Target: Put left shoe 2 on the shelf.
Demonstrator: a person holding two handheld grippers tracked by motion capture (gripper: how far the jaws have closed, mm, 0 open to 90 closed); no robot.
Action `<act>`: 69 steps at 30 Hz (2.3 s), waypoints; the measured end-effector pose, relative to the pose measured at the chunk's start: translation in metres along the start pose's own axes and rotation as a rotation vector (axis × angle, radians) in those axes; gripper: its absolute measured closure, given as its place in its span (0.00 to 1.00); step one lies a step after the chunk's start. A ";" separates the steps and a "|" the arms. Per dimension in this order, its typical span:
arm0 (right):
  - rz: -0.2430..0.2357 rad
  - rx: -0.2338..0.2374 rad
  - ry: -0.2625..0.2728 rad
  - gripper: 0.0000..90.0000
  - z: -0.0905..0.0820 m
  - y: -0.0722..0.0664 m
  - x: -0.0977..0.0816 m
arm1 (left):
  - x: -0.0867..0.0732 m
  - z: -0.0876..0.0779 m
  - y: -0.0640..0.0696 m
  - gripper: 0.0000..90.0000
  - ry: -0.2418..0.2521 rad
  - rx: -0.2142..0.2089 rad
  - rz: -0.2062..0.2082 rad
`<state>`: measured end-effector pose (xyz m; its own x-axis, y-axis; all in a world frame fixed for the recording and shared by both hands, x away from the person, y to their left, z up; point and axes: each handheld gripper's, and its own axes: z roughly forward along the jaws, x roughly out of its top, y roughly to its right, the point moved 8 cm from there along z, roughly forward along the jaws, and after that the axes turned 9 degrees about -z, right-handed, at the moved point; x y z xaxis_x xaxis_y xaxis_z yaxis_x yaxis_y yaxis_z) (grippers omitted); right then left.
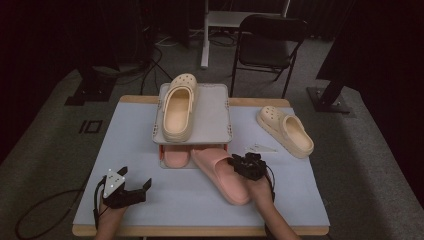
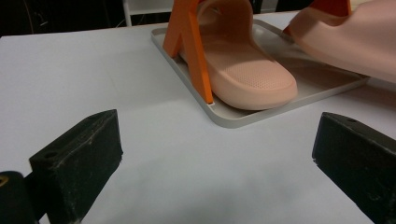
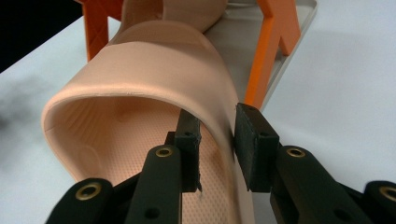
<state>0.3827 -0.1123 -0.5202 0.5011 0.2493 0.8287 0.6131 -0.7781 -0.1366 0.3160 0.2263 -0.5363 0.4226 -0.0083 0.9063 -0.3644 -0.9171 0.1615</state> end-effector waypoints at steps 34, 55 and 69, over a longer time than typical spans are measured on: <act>0.090 -0.143 0.063 0.56 0.010 -0.037 0.006 | 0.000 0.001 0.002 0.02 -0.001 -0.007 0.001; -0.038 -0.049 0.022 0.94 -0.043 -0.055 -0.037 | -0.001 0.003 0.002 0.02 -0.009 -0.002 0.006; -0.086 0.108 -0.060 1.00 -0.052 -0.095 -0.067 | -0.002 0.003 0.002 0.02 -0.010 -0.001 0.006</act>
<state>0.2589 -0.0851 -0.5344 0.4772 0.3489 0.8066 0.7157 -0.6869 -0.1263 0.3173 0.2235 -0.5386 0.4291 -0.0178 0.9031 -0.3674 -0.9168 0.1565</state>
